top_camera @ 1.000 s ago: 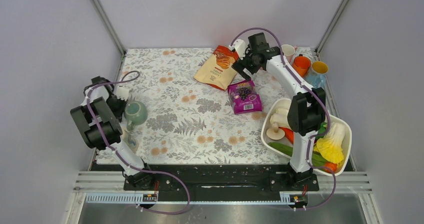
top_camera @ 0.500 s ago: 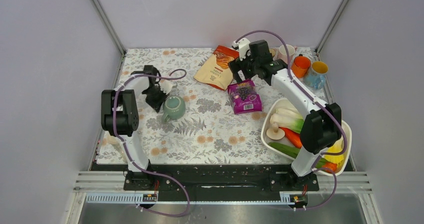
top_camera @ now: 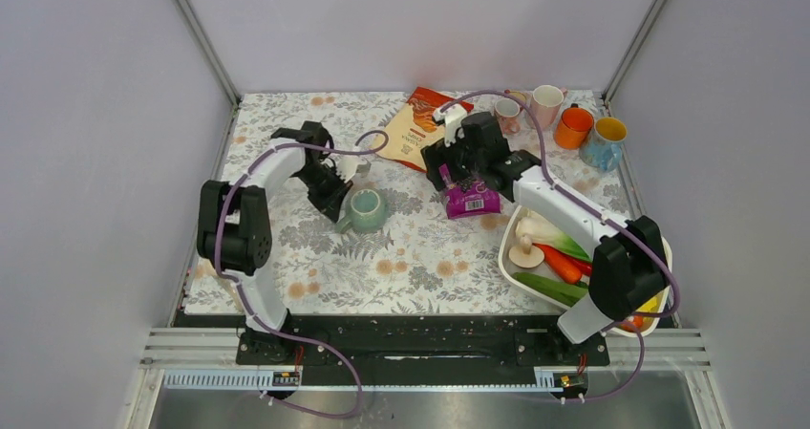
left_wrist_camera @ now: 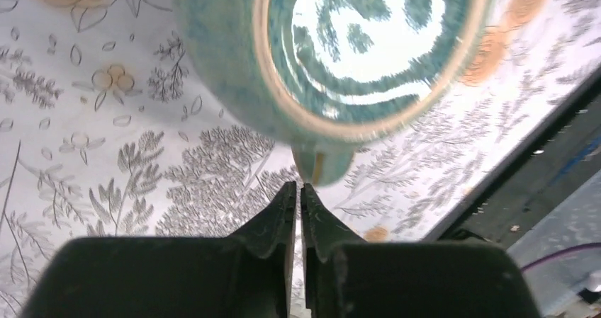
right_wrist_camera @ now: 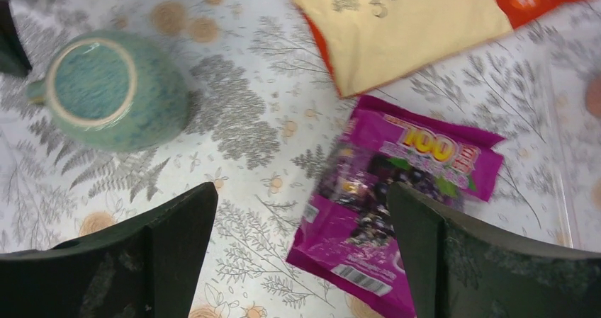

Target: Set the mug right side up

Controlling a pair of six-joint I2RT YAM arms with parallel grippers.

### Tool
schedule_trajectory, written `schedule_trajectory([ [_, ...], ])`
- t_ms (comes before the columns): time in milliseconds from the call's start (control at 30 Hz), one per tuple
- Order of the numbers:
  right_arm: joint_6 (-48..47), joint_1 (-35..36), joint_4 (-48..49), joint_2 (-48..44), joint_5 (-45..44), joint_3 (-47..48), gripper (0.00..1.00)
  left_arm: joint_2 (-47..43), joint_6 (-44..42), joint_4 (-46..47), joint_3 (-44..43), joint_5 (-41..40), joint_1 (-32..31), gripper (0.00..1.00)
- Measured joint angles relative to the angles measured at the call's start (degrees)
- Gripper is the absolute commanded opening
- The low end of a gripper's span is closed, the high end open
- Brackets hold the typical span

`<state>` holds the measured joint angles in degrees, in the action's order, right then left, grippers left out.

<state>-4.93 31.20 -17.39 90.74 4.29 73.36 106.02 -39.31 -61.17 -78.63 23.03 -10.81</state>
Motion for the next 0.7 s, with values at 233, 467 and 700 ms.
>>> schedule_trajectory([
  [233, -19.39, 10.14, 4.42, -1.66, 13.75, -5.38, 0.99, -6.16, 4.9, -1.14, -3.41, 5.75, 11.43, 0.59],
  [467, -39.01, 16.68, -4.17, 13.44, 24.26, 15.78, 0.99, -13.84, 13.9, 9.09, 0.37, 7.17, 27.34, 0.74],
  [700, -53.02, 21.4, -22.47, 35.95, 23.63, 46.25, 0.99, -19.93, 15.26, 12.09, 5.35, 7.23, 27.58, 0.74],
])
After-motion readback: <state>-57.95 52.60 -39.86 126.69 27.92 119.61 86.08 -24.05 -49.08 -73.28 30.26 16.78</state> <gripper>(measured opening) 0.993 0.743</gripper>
